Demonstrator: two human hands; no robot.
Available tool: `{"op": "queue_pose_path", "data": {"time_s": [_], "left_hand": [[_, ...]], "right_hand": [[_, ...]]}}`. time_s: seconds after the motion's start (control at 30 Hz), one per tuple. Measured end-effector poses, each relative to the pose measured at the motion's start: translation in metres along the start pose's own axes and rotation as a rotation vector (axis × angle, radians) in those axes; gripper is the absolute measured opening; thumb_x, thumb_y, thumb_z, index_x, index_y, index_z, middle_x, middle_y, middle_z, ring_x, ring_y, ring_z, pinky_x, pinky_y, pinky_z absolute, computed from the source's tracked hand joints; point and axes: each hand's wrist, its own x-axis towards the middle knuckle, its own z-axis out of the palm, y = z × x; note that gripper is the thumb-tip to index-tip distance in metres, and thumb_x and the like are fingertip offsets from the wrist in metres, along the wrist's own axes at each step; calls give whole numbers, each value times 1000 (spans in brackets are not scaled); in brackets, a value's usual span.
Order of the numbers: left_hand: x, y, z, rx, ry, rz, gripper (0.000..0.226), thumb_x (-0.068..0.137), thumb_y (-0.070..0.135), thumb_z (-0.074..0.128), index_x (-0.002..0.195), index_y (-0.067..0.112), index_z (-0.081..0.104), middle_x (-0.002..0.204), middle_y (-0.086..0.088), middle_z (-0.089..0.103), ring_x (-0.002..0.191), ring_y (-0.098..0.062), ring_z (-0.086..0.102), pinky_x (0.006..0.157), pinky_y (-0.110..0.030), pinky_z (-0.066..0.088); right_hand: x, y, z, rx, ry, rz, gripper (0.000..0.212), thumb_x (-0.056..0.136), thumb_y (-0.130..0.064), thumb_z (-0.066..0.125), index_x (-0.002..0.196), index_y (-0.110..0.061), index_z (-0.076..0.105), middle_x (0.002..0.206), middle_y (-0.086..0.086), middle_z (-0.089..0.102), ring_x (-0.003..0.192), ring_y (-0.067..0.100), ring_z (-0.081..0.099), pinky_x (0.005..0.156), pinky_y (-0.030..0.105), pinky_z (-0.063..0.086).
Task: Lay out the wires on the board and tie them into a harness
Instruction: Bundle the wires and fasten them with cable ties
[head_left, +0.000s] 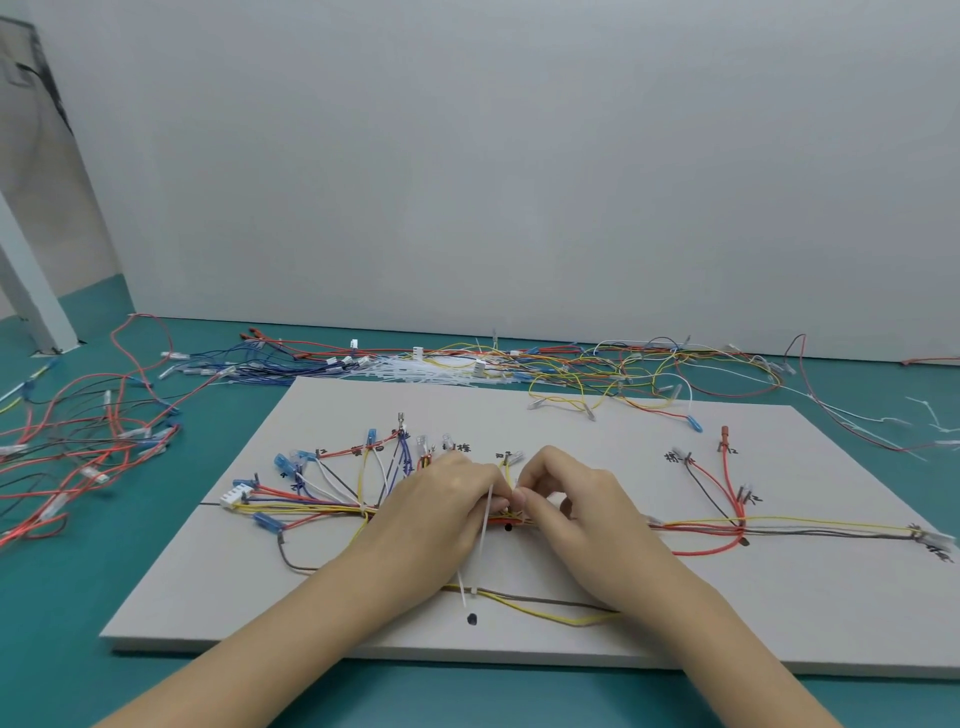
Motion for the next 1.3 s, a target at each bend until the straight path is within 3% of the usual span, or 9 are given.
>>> {"op": "queue_pose_path", "data": {"time_s": [0.2,0.4,0.53,0.63,0.73,0.83,0.97,1.2,1.3], "left_hand": [[2,0,2,-80,23,42,15,94,14,60,94,27,67,88,12,62,88,-5,48,78,-24,40],[6,-1,3,-312,81,-65,18,87,7,68,87,23,75,80,10,65,80,-8,59,71,-22,44],[7,0,2,-453,95,-220,15,85,5,70,89,17,78,80,8,72,79,-9,67,76,-29,53],[8,-1,0,-522,107,-291,11,83,6,73,91,13,78,78,3,75,75,-10,69,70,-25,53],[9,2,0,-528,123,-303,13,79,5,77,87,15,77,70,5,72,64,-3,65,63,-14,47],[9,3,-1,-510,121,-298,17,75,4,80,83,19,77,71,6,73,67,-2,67,66,-15,50],[11,4,-2,-500,130,-327,21,75,4,80,81,24,76,69,10,72,65,0,64,67,-27,52],[11,5,-1,-514,125,-355,17,79,6,77,91,18,77,75,2,74,65,-1,63,67,-26,50],[12,3,0,-535,124,-341,9,81,8,75,87,15,78,67,7,72,59,1,59,56,-16,44]], "right_hand": [[1,-1,-1,43,7,44,16,93,-15,59,81,-25,54,72,-11,60,70,3,54,60,12,36],[2,-1,1,58,32,99,8,89,-18,65,82,-21,63,80,-13,61,82,3,51,66,13,33],[3,-4,-1,291,-12,217,7,89,-12,66,82,-10,66,69,-7,64,57,3,51,53,17,43],[3,-4,-1,482,-73,340,9,91,-9,63,87,0,63,70,8,67,54,9,57,43,20,42],[4,-3,-3,595,-65,406,8,90,-3,63,88,5,62,71,18,67,58,20,61,50,28,50],[5,-2,-4,670,-52,441,1,85,2,67,85,2,67,68,19,67,57,22,62,55,27,55],[5,0,-3,693,-57,470,6,82,4,70,82,-2,71,70,20,69,56,19,64,58,24,57],[5,1,1,661,-31,451,5,83,1,70,79,-3,71,63,14,69,48,17,62,42,23,50],[4,2,2,617,-42,422,8,87,0,66,81,-2,72,67,13,68,47,18,60,37,22,45]]}}
